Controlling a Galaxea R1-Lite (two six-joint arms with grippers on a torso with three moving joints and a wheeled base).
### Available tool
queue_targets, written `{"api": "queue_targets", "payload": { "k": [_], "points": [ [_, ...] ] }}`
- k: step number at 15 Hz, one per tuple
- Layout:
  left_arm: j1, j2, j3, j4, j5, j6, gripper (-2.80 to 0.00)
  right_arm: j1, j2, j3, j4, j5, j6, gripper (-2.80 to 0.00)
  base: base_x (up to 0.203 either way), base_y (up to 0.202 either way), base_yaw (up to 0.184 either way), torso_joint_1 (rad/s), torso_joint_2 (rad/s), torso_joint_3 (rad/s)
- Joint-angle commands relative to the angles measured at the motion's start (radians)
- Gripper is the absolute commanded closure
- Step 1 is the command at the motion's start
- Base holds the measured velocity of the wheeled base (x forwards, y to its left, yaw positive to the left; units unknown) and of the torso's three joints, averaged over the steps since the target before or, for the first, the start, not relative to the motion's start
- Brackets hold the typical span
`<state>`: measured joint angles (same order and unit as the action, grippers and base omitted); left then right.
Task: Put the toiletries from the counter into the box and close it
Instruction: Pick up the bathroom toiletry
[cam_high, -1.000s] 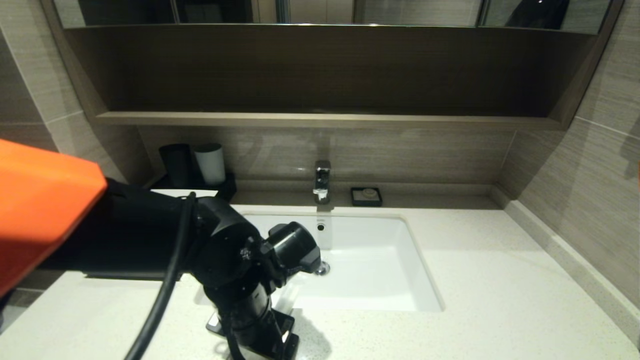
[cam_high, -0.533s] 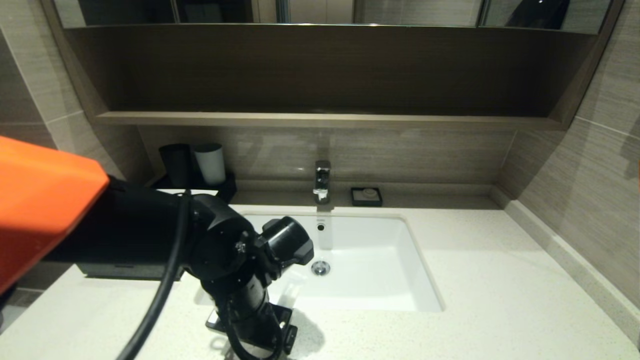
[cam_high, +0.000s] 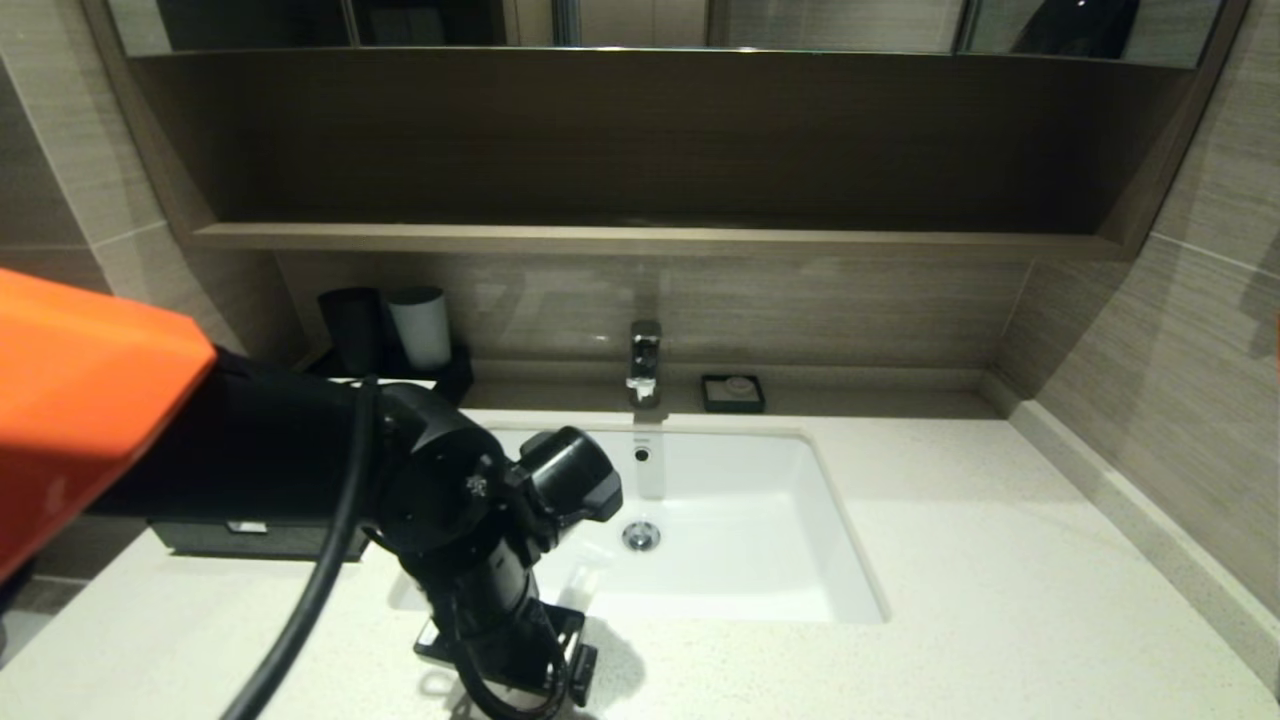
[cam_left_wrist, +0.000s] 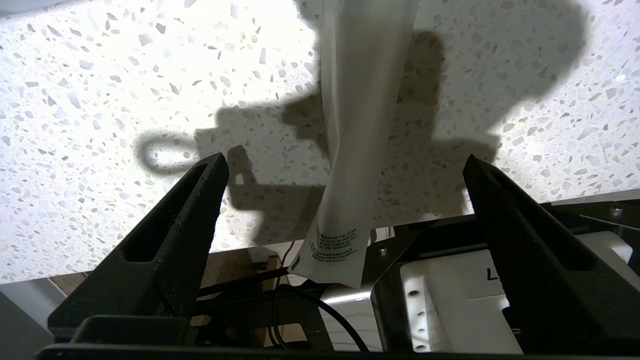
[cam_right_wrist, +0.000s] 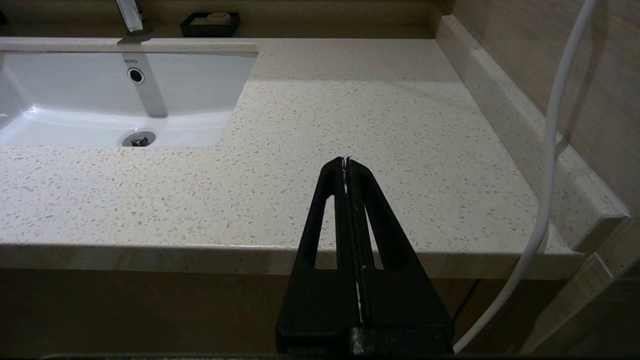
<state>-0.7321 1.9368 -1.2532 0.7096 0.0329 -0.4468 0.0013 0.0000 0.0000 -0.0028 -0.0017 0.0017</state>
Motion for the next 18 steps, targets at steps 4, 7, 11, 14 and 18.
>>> {"api": "queue_targets", "payload": {
  "k": [4, 7, 11, 14, 18],
  "points": [
    [0.002, 0.015, -0.003, 0.004, 0.001, -0.003, -2.8, 0.0, -0.002, 0.002, 0.0, 0.0, 0.0, 0.0, 0.0, 0.0, 0.0, 0.0, 0.0, 0.0],
    [0.0, 0.026, -0.006, -0.01, 0.003, -0.003, -2.8, 0.0, -0.002, 0.002, 0.0, 0.0, 0.0, 0.0, 0.0, 0.0, 0.0, 0.0, 0.0, 0.0],
    [0.0, 0.042, -0.009, -0.016, 0.005, -0.003, -2.8, 0.0, -0.002, 0.002, 0.0, 0.0, 0.0, 0.0, 0.0, 0.0, 0.0, 0.0, 0.0, 0.0],
    [0.0, 0.047, -0.011, -0.019, 0.005, -0.003, -2.8, 0.0, -0.002, 0.002, 0.0, 0.0, 0.0, 0.0, 0.0, 0.0, 0.0, 0.0, 0.0, 0.0],
    [0.001, 0.056, -0.011, -0.022, 0.005, -0.004, -2.8, 0.0, -0.002, 0.002, 0.0, 0.0, 0.0, 0.0, 0.0, 0.0, 0.0, 0.0, 0.0, 0.0]
  ]
}}
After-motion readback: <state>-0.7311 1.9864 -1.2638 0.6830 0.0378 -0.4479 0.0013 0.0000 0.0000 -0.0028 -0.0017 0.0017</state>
